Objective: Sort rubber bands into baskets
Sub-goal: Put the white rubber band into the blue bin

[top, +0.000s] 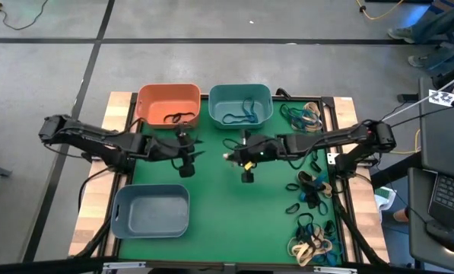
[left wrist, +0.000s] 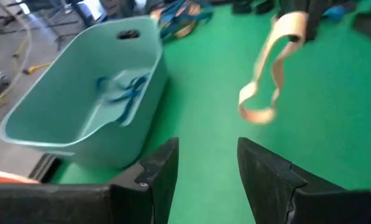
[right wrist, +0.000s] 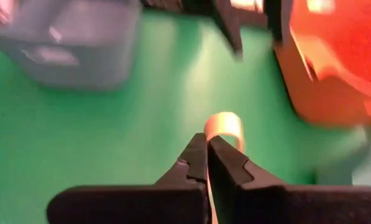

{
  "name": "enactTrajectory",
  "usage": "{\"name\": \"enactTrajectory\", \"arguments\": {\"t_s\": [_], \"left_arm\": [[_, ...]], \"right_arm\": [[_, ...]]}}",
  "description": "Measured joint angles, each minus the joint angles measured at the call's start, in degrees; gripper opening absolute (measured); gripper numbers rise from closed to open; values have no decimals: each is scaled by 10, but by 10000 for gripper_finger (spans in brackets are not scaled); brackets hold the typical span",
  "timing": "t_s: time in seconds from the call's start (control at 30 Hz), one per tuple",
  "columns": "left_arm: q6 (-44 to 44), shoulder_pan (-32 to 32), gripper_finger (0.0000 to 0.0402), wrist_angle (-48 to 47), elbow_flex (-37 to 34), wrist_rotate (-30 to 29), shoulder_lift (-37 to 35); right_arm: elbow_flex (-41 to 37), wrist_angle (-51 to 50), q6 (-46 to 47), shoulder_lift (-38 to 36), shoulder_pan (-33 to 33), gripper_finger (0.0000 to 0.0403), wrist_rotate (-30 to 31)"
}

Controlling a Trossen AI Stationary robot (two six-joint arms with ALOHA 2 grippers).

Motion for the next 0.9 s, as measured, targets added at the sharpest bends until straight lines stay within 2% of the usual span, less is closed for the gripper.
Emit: {"name": "enactTrajectory", "arguments": {"t_s": [0.2,0.37,0.57,0.73,0.9], "left_arm": [[-29,-40,162,37,-9,0,0],[-40,-61,162,129,-46,1,1],[-59,-86,162,162,-56,71,1],[-71,-88,162,172,-57,73,17],[-48,-88,162,218,-57,73,37]], "right_arm": [[0,90,-19,8,20,4,-39],[0,146,-21,35,34,3,-47],[0,201,-34,69,34,3,-49],[0,270,-57,83,33,3,-70],[0,278,-64,83,32,3,-73]]}}
